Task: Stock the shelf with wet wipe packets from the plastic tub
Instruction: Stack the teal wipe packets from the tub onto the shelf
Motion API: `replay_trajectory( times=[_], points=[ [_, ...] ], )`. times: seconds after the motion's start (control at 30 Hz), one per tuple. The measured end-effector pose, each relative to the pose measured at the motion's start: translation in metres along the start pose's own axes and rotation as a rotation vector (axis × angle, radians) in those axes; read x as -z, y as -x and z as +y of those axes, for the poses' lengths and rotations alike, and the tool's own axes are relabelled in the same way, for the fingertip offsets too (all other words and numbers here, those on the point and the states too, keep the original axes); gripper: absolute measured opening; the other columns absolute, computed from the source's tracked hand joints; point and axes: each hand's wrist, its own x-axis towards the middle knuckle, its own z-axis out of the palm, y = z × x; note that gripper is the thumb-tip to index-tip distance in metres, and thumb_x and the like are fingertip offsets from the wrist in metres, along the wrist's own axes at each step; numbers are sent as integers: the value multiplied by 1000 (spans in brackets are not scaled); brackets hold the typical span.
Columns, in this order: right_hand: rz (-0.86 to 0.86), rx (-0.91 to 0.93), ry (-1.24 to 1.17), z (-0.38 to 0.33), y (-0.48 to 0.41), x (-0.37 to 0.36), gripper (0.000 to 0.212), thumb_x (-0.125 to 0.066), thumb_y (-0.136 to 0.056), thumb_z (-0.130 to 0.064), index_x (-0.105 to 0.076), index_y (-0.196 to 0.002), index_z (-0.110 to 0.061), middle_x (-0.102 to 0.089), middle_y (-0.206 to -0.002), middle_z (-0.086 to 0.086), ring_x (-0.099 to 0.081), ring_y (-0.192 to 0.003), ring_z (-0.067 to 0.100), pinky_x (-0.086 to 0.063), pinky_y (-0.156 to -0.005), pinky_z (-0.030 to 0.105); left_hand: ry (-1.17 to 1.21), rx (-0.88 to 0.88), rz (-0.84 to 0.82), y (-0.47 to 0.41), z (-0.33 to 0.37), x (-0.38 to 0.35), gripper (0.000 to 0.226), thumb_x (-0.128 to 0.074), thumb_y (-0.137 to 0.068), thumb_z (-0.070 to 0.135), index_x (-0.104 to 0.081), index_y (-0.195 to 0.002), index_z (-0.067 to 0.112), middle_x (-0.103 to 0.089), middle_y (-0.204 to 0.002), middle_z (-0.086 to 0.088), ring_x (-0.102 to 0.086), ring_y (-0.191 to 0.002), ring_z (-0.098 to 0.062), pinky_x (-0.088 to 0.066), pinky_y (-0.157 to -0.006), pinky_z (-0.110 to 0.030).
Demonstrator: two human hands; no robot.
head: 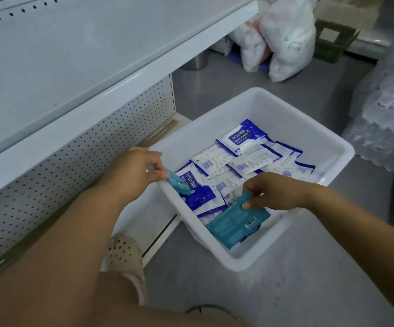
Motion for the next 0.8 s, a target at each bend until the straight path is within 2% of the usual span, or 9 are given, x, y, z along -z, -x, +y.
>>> replay_trajectory(
  times=[0.07, 0.17, 0.27, 0.37, 0.43, 0.6, 0.67, 0.73, 0.8],
  points=[
    [60, 5, -100, -1, 4, 0, 38, -67, -91, -48, -60, -88, -11, -68, -90, 7, -64, -78, 16, -56, -69, 33, 24, -5, 29, -3, 5, -6, 13, -80, -85, 20, -71, -76, 18, -67, -128, 2, -51, -127, -13, -36, -106, -29],
    [152, -27, -363, -8, 10, 1, 43, -63, -93, -49, -60, -98, -6, -70, -94, 10, -67, -81, 21, -58, -78, 40, 118, 27, 60, -7, 10, -10, 19, -74, -91, 28, -67, -73, 26, -72, -109, 16, -64, -105, -8, -48, -98, -35],
    [299, -51, -515, -14, 19, 1, 45, -61, -93, -49, -59, -100, -5, -72, -91, 9, -66, -76, 17, -53, -71, 33, 199, 30, 127, -6, 23, -8, 17, -68, -95, 37, -66, -79, 32, -73, -90, 14, -70, -91, -11, -59, -83, -43],
    [450, -80, -641, -22, 25, 1, 41, -59, -96, -46, -62, -104, -6, -74, -93, 8, -68, -77, 14, -53, -71, 28, 288, 17, 225, 1, 44, -5, 18, -64, -98, 30, -63, -85, 18, -73, -86, 5, -71, -84, -10, -61, -63, -32],
    [536, -85, -799, -27, 26, 0, 38, -60, -96, -44, -64, -106, -7, -75, -96, 10, -72, -84, 20, -58, -79, 34, 339, 17, 281, 5, 53, -4, 22, -60, -100, 30, -59, -90, 11, -73, -86, 2, -71, -80, -10, -60, -58, -31],
    [761, -73, -1214, -44, 28, 6, 21, -61, -98, -34, -65, -102, -15, -75, -99, 8, -74, -90, 22, -60, -85, 39, 480, 109, 373, 12, 70, 3, 26, -45, -106, 37, -49, -98, 12, -65, -90, 2, -65, -79, -7, -48, -44, -15],
    [874, -78, -1262, -54, 29, 11, 19, -60, -99, -35, -65, -98, -16, -76, -96, 6, -75, -91, 21, -60, -87, 41, 597, 150, 411, 16, 76, 9, 25, -40, -107, 37, -48, -99, 15, -64, -94, 0, -65, -79, -9, -51, -46, -18],
    [957, -46, -1278, -68, 31, 18, 19, -60, -100, -35, -64, -94, -17, -77, -93, 5, -75, -91, 21, -59, -90, 43, 752, 182, 442, 21, 80, 17, 22, -38, -108, 38, -48, -96, 22, -65, -102, -4, -68, -87, -17, -62, -62, -35],
    [996, 12, -1304, -86, 31, 26, 19, -60, -100, -33, -63, -92, -16, -77, -89, 2, -75, -89, 19, -60, -89, 43, 901, 200, 476, 28, 85, 29, 20, -38, -108, 38, -49, -96, 27, -65, -104, -2, -70, -94, -20, -63, -75, -47]
  ],
)
